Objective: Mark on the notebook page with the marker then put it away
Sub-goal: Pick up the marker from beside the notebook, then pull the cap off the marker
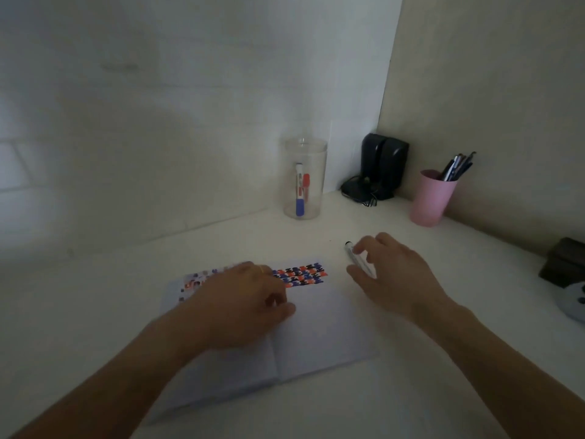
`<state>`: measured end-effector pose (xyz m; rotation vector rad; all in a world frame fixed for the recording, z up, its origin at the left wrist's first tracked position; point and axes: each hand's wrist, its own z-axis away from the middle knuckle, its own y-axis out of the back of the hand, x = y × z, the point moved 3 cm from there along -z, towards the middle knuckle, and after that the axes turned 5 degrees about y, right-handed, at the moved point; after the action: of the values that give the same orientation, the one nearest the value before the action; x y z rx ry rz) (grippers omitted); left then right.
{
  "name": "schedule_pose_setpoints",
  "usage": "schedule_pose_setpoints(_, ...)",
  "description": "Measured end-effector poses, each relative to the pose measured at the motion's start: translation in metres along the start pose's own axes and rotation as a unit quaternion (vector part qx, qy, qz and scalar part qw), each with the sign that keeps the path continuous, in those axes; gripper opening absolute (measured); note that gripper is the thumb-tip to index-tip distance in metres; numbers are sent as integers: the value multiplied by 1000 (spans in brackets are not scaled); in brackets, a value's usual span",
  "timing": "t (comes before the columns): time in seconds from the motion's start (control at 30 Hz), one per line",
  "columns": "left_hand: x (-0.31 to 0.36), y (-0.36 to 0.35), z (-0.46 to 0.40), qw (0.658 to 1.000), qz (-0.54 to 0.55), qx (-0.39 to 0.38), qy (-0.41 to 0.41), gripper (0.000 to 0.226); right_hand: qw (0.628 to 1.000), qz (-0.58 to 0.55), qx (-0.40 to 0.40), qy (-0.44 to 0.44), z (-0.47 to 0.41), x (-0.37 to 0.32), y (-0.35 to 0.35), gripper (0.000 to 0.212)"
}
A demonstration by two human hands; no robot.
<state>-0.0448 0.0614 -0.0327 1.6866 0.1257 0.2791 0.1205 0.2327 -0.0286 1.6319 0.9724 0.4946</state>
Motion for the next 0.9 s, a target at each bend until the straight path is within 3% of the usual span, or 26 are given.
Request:
schedule_pose_setpoints(0.2, -16, 10, -70, 996, -12, 90, -23, 29, 989, 82, -123, -30, -48, 12, -11, 50)
schedule_pose_setpoints(0.33, -27, -5, -77, 983, 9, 182, -35, 27, 984, 54, -164, -32, -41, 21, -20, 50)
schedule_pose_setpoints(0.53, -32, -29, -69, 982, 34, 179, -50, 38, 994, -28, -102, -10, -42, 27, -31, 41)
schedule_pose_setpoints(0.6, -26, -27, -68, 980, 38, 186, -61, 38, 987, -155, -21, -20, -44, 26, -33, 34)
schedule_pose_setpoints(0.67, -19, -25, -66, 977, 53, 194, -71, 40, 921, -384, 37, -55, -43, 19, -34, 29)
schedule_pose_setpoints(0.77, -10, -20, -62, 972, 56, 211, -84, 46, 751, -656, 16, -72, -38, 0, -39, 25)
schedule_pose_setpoints(0.83, -9, -16, -61, 969, 55, 222, -94, 50, 712, -699, -1, -73, -35, -9, -43, 24)
schedule_pose_setpoints(0.9, -9, -14, -60, 967, 55, 225, -105, 52, 702, -708, -6, -72, -34, -14, -48, 25)
